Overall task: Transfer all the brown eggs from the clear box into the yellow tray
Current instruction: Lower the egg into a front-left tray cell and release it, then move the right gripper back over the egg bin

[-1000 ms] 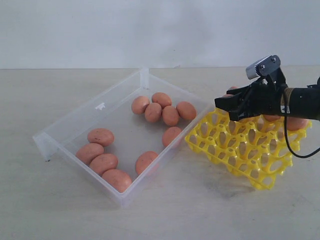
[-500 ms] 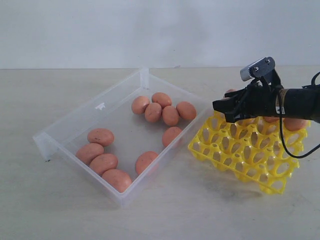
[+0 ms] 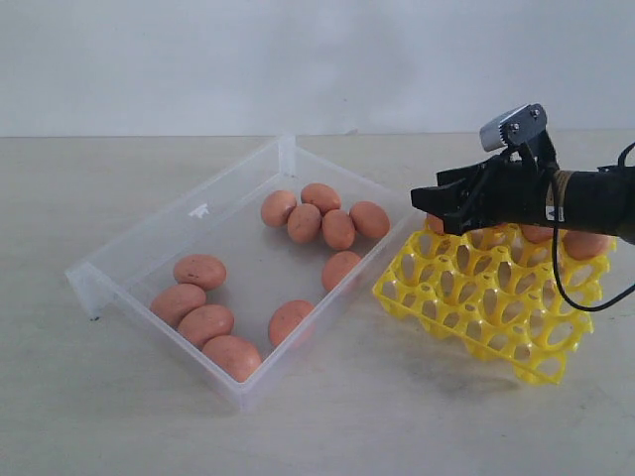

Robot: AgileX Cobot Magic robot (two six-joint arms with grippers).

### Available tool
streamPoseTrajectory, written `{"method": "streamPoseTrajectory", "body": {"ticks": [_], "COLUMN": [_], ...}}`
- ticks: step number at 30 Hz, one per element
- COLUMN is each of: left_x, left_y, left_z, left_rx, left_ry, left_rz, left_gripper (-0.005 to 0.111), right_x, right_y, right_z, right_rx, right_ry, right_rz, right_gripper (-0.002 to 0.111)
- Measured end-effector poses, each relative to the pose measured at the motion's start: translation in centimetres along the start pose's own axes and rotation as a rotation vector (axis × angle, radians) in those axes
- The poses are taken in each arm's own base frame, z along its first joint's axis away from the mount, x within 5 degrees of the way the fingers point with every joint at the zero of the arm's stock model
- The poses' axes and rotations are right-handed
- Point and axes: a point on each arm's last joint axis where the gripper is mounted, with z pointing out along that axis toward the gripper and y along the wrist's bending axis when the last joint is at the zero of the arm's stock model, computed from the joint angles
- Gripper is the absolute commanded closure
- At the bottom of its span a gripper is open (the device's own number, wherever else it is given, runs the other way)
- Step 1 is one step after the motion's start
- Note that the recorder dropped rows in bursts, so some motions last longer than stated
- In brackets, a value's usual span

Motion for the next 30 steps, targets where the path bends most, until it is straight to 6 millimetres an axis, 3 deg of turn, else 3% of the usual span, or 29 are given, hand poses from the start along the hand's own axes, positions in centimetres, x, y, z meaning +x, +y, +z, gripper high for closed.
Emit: {"method": "streamPoseTrajectory", "body": {"ticks": [8, 12, 13, 14, 15, 16, 18, 20, 22, 24, 25, 26, 30], "left_x": [0.0, 0.0, 0.0, 0.0, 0.0, 0.0, 0.0, 0.0, 0.0, 0.0, 0.0, 0.0, 0.0], "left_y": [0.0, 0.0, 0.0, 0.0, 0.0, 0.0, 0.0, 0.0, 0.0, 0.0, 0.0, 0.0, 0.0], "left_z": [0.0, 0.0, 0.0, 0.0, 0.0, 0.0, 0.0, 0.0, 0.0, 0.0, 0.0, 0.0, 0.0], "left_rx": [0.000, 0.000, 0.000, 0.000, 0.000, 0.000, 0.000, 0.000, 0.000, 0.000, 0.000, 0.000, 0.000], "left_ry": [0.000, 0.000, 0.000, 0.000, 0.000, 0.000, 0.000, 0.000, 0.000, 0.000, 0.000, 0.000, 0.000], "left_rz": [0.000, 0.000, 0.000, 0.000, 0.000, 0.000, 0.000, 0.000, 0.000, 0.000, 0.000, 0.000, 0.000], "left_gripper": [0.103, 0.103, 0.103, 0.103, 0.103, 0.103, 0.103, 0.103, 0.103, 0.103, 0.103, 0.103, 0.103], "right_x": [-0.4, -2.3, -3.9, -4.7, -6.8, -7.6, -10.0, -12.3, -13.1, -12.9, -12.8, -12.6, -12.4], "right_y": [0.1, 0.3, 0.5, 0.7, 1.3, 1.6, 3.0, 5.7, 9.1, 13.1, 14.6, 17.4, 22.2], "right_z": [0.0, -0.5, -1.1, -1.5, -2.4, -2.8, -3.9, -4.5, -3.7, -2.3, -1.7, -0.6, 1.5], "right_rx": [-0.007, -0.013, -0.016, -0.019, -0.030, -0.038, -0.063, -0.093, -0.105, -0.120, -0.120, -0.119, -0.111], "right_ry": [-0.047, -0.153, -0.202, -0.224, -0.272, -0.285, -0.296, -0.229, -0.077, 0.089, 0.131, 0.176, 0.205], "right_rz": [0.018, 0.024, -0.001, -0.011, -0.044, -0.055, -0.092, -0.156, -0.257, -0.343, -0.340, -0.292, -0.210], "right_gripper": [0.057, 0.059, 0.062, 0.077, 0.086, 0.106, 0.108, 0.108, 0.108, 0.108, 0.108, 0.108, 0.108]}}
